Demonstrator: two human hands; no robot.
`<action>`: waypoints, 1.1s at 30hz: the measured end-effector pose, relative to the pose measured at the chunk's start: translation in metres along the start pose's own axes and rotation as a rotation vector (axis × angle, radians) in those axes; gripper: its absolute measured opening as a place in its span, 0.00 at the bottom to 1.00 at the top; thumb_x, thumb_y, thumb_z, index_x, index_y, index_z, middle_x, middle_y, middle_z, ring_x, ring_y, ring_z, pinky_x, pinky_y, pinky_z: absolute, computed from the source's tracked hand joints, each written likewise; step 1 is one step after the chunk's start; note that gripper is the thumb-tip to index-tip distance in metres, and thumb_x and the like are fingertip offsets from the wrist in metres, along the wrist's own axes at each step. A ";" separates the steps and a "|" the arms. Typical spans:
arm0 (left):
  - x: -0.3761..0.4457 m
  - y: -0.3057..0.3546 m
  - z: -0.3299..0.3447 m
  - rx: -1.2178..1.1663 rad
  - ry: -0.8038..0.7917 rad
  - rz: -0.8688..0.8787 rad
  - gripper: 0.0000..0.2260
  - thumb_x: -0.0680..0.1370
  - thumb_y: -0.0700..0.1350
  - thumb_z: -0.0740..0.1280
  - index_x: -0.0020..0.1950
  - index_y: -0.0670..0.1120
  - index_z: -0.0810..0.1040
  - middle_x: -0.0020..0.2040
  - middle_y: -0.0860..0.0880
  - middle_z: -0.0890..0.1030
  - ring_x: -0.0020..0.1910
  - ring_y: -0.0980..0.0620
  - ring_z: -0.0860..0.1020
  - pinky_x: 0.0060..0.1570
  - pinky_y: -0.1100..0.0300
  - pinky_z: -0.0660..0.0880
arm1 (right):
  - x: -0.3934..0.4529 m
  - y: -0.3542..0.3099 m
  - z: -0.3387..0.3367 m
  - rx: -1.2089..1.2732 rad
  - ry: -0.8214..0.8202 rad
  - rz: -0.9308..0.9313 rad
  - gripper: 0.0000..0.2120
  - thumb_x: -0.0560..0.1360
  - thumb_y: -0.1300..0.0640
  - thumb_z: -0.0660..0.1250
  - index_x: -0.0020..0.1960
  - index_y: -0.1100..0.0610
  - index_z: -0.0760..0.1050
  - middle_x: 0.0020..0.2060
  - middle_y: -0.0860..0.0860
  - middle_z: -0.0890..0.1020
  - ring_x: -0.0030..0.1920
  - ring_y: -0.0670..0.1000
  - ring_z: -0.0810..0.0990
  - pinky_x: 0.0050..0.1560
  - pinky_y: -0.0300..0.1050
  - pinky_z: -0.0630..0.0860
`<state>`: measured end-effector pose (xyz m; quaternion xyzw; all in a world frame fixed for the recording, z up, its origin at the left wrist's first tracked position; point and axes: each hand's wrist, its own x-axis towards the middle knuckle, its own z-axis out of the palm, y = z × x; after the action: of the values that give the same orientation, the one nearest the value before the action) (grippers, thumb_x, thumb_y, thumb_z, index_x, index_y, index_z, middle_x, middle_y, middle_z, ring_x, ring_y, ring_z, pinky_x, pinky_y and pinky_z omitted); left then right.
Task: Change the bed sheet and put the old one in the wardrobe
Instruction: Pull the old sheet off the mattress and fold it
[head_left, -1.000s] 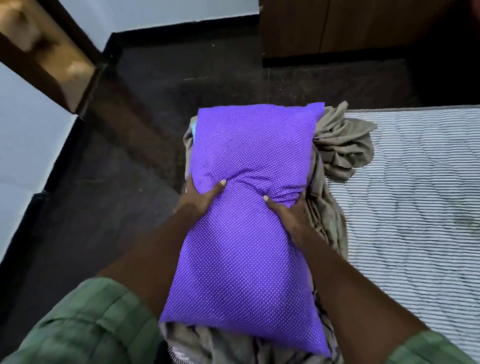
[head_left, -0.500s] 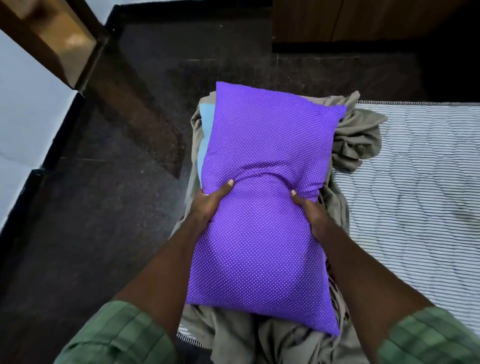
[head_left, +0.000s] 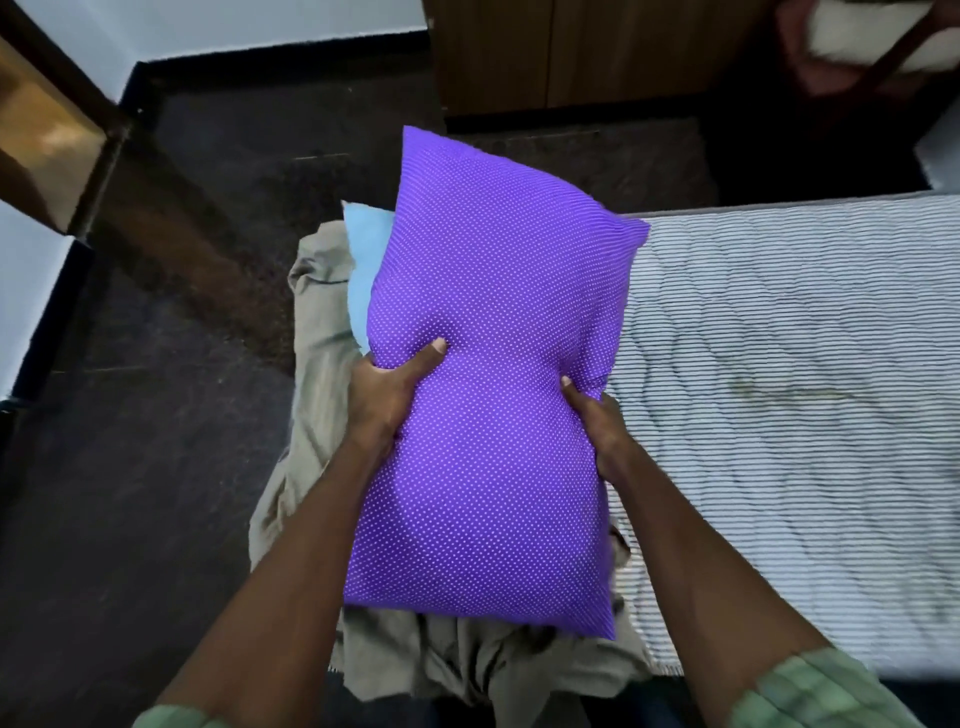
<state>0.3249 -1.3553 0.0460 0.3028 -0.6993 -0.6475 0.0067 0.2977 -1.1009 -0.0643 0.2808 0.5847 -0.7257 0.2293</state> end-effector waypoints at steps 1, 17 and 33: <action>-0.011 0.011 0.015 0.005 -0.023 -0.004 0.25 0.65 0.56 0.84 0.58 0.48 0.85 0.51 0.53 0.88 0.49 0.51 0.87 0.53 0.48 0.84 | -0.010 -0.010 -0.020 0.013 0.023 0.002 0.17 0.75 0.52 0.76 0.60 0.60 0.82 0.46 0.52 0.88 0.40 0.48 0.88 0.36 0.38 0.81; -0.023 -0.032 0.300 0.372 -0.438 -0.170 0.24 0.70 0.58 0.79 0.59 0.44 0.83 0.53 0.49 0.85 0.52 0.51 0.84 0.53 0.57 0.77 | 0.012 -0.149 -0.310 -0.661 0.445 -0.016 0.47 0.67 0.21 0.64 0.70 0.56 0.74 0.61 0.62 0.81 0.61 0.61 0.80 0.64 0.55 0.75; -0.058 -0.101 0.285 0.801 -0.441 -0.183 0.21 0.76 0.56 0.73 0.64 0.46 0.79 0.61 0.44 0.83 0.60 0.44 0.81 0.60 0.55 0.77 | -0.037 -0.054 -0.198 -1.358 0.557 -0.685 0.28 0.75 0.55 0.66 0.74 0.61 0.69 0.78 0.62 0.66 0.78 0.64 0.62 0.78 0.63 0.58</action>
<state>0.2993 -1.0709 -0.0699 0.1971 -0.8493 -0.3735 -0.3167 0.3162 -0.8960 -0.0317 0.0560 0.9869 -0.1460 -0.0392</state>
